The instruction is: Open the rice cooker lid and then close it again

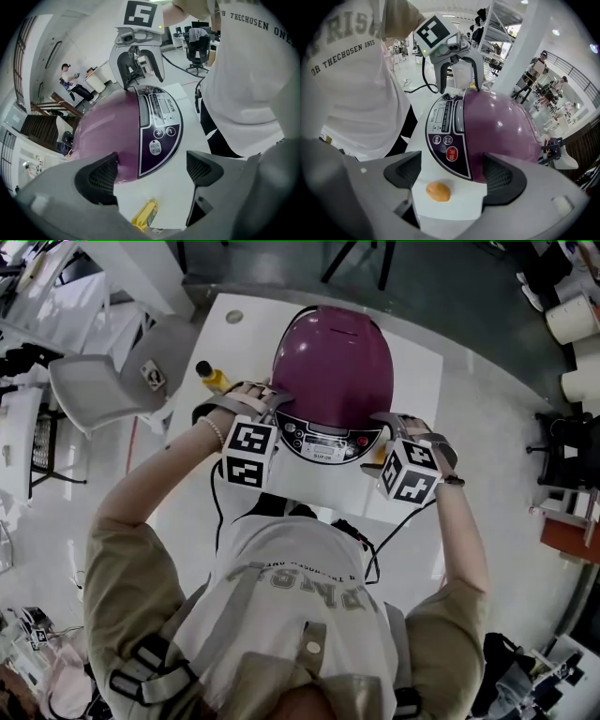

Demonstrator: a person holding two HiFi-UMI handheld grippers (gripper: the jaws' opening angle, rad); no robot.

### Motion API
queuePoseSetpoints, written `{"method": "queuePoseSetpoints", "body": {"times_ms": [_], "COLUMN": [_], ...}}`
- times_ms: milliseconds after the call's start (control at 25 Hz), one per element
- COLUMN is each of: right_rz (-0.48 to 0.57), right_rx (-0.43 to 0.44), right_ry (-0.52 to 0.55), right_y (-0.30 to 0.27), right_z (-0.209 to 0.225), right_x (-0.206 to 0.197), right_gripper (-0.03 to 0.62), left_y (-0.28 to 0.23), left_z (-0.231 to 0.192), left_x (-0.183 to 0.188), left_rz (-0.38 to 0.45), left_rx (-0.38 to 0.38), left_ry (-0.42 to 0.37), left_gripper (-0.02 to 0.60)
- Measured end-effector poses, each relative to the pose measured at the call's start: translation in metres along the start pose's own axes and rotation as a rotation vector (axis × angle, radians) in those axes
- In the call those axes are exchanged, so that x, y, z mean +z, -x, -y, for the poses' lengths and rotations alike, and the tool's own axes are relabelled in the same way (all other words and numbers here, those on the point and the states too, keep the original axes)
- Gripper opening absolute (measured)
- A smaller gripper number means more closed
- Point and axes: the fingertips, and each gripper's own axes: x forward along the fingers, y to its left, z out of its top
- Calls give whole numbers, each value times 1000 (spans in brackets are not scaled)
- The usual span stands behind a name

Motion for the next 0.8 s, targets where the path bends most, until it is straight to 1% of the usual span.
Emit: {"method": "queuePoseSetpoints", "body": {"times_ms": [80, 200, 280, 360, 480, 560, 640, 800], "right_rz": [-3, 8, 59, 128, 232, 308, 401, 577], "right_rx": [7, 17, -1, -43, -152, -244, -341, -536], "right_ry": [-5, -10, -39, -80, -129, -155, -184, -264], "right_y": [0, 3, 9, 19, 38, 53, 69, 105], "right_z": [-2, -6, -3, 4, 20, 33, 47, 69], "right_x": [0, 4, 13, 24, 39, 48, 59, 73], "right_gripper": [396, 396, 396, 396, 396, 396, 396, 396], "left_y": [2, 7, 13, 21, 41, 56, 72, 110], "left_z": [-1, -4, -8, -14, -29, -44, -61, -95], "left_x": [0, 0, 2, 8, 21, 30, 37, 54], "left_rz": [3, 10, 27, 58, 136, 205, 276, 451], "left_rx": [-8, 6, 23, 44, 102, 160, 239, 445], "left_ry": [14, 29, 47, 78, 146, 203, 268, 415], "left_gripper": [472, 469, 469, 469, 468, 468, 463, 463]}}
